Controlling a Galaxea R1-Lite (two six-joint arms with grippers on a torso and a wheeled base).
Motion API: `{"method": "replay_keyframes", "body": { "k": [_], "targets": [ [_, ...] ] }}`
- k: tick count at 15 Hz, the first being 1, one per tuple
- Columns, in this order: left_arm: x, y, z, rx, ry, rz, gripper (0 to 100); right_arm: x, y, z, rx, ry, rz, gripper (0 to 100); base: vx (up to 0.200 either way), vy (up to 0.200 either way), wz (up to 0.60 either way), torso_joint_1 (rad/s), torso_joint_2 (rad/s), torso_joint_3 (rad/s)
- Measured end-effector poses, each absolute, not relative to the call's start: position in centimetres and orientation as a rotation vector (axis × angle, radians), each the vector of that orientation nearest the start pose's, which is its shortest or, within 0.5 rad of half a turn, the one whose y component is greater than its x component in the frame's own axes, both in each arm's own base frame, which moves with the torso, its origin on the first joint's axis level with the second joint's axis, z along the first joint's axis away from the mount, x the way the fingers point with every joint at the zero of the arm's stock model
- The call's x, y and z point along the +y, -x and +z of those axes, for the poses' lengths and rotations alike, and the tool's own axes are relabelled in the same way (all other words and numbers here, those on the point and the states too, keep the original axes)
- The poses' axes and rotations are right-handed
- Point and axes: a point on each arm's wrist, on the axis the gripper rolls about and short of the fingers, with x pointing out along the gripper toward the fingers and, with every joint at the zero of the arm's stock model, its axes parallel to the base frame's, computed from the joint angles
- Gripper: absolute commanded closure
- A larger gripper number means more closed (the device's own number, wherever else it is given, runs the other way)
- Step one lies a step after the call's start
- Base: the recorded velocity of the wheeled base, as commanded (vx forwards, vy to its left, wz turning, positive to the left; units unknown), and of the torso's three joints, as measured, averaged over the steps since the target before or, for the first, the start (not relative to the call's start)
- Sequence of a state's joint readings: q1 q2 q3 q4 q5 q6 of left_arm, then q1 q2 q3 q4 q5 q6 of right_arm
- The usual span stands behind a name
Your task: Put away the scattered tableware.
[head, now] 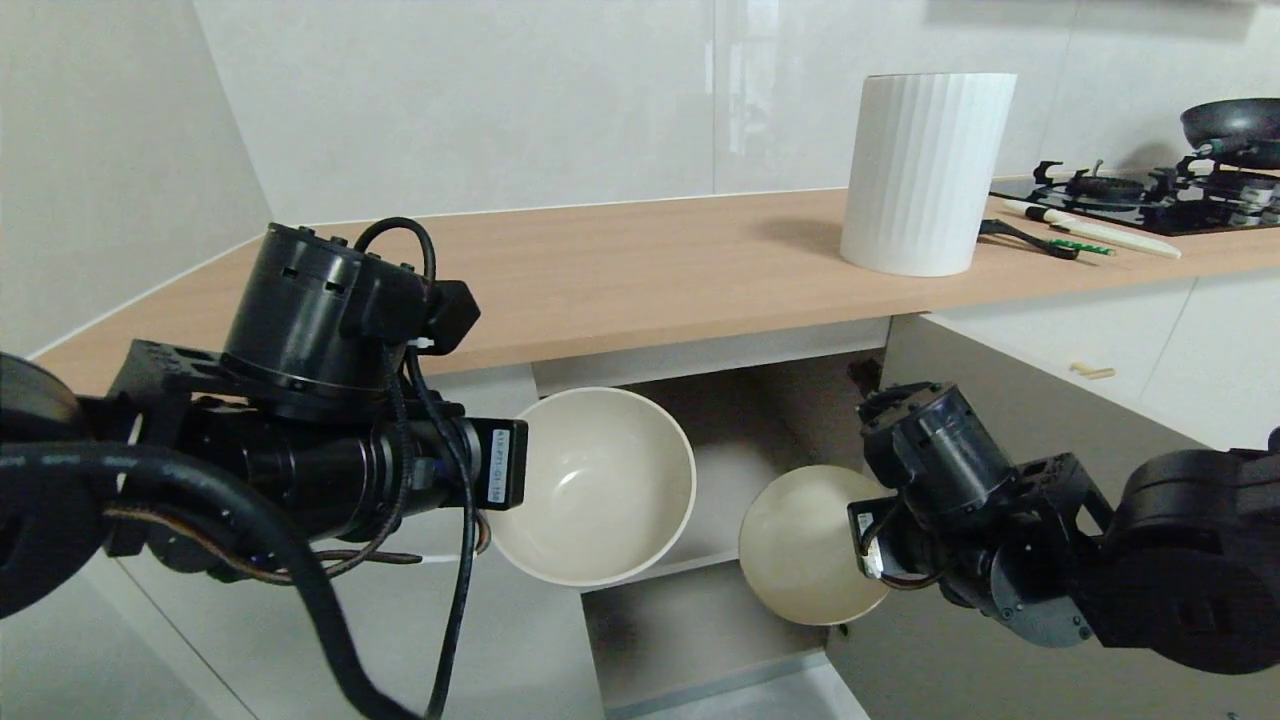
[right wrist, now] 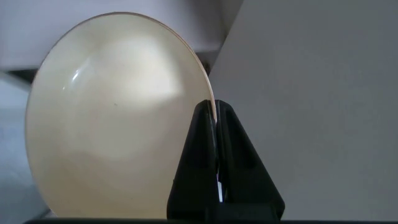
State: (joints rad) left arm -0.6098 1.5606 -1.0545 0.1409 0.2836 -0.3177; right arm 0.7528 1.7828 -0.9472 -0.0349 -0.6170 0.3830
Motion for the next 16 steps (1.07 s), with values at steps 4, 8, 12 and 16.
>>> {"method": "replay_keyframes", "body": {
  "k": [4, 8, 12, 16],
  "targets": [
    [-14.7, -21.7, 20.9, 0.68, -0.008, -0.299, 100, 20.8, -25.6, 11.0, 0.709, 0.083, 0.073, 100, 0.0, 0.0, 0.0, -0.001, 0.02, 0.014],
    [-14.1, -20.9, 21.0, 0.678, -0.004, -0.302, 100, 21.7, -30.2, 6.4, 0.67, -0.011, 0.062, 100, 0.0, 0.0, 0.0, 0.0, 0.0, 0.0],
    [-13.0, -19.2, 20.4, 0.703, 0.004, -0.339, 100, 22.0, -32.9, 2.4, 0.698, -0.007, 0.021, 100, 0.0, 0.0, 0.0, 0.0, 0.0, 0.0],
    [-13.0, -19.2, 20.1, 0.714, 0.004, -0.335, 100, 21.7, -33.7, 0.6, 0.726, 0.005, -0.005, 100, 0.0, 0.0, 0.0, 0.0, 0.0, 0.0]
  ]
}}
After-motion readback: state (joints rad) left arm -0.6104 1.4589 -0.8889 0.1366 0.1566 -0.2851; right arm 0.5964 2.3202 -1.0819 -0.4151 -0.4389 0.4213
